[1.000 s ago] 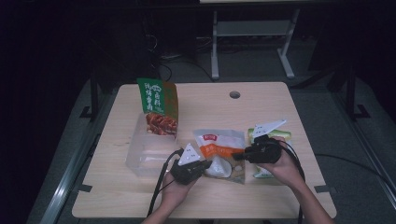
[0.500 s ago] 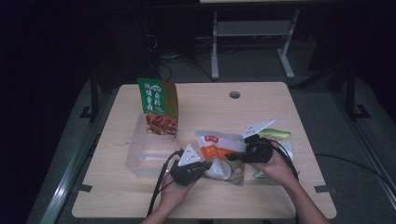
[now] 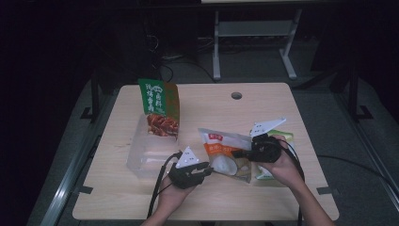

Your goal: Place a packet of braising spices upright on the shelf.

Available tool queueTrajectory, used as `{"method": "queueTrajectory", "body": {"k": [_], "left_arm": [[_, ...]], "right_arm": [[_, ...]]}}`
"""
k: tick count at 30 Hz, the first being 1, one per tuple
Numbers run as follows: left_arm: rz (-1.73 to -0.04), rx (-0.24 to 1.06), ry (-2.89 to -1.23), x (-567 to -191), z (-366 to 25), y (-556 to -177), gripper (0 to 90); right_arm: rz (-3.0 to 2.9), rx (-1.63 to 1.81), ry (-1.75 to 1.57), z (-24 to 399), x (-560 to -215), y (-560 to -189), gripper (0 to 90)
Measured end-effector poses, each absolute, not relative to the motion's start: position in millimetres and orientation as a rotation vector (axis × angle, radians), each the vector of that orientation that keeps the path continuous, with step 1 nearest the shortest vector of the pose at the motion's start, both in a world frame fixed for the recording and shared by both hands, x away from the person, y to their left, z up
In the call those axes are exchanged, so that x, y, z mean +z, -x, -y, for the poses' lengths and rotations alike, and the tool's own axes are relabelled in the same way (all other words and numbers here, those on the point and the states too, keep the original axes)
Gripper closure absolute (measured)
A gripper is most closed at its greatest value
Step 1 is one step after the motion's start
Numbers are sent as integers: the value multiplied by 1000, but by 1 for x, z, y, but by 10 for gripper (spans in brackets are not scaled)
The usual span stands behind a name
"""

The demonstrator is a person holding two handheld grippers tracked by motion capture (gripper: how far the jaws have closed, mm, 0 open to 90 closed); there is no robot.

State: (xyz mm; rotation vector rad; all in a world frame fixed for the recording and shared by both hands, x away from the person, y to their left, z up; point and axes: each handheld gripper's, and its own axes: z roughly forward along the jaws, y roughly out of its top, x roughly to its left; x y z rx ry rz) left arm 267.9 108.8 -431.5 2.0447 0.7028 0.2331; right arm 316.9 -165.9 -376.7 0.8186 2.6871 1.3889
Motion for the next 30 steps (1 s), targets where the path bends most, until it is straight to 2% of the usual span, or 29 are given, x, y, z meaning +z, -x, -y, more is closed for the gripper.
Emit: {"method": "queueTrajectory", "body": {"k": [12,30], "left_arm": [[-680,224,-2061,-428,-114,-259,617],[-656,206,-2044,-425,-120,-250,464]], "right_arm": [[-2617,1391,-831,172,-356,-328,898],[-2618,1431,-766,146,-335,-342,898]]}}
